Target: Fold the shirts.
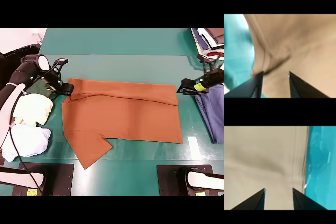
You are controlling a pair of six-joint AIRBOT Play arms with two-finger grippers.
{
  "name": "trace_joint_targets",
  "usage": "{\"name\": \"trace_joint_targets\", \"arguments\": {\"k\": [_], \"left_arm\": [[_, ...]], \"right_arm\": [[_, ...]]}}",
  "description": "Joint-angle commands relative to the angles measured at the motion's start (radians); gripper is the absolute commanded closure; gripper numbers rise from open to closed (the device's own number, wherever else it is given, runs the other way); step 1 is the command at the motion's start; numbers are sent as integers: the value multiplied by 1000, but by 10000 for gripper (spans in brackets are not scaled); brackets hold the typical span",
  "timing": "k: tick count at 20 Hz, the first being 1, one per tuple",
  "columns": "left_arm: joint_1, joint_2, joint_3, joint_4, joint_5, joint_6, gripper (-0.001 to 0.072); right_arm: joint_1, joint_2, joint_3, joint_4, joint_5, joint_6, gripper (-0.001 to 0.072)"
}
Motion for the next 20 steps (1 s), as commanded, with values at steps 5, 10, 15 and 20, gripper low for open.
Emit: {"name": "trace_joint_targets", "arguments": {"k": [5,10,15,20], "left_arm": [[0,398,-450,-21,-95,-45,321],[0,705,-801,-143,-63,-149,321],[0,726,-930,-248,58,-171,321],[0,726,-1000,-270,148,-177,321]], "right_arm": [[-98,338,-267,117,27,-58,316],[-111,400,-279,159,18,-80,316],[-110,400,-279,185,23,-89,316],[-107,400,-279,185,33,-90,316]]}}
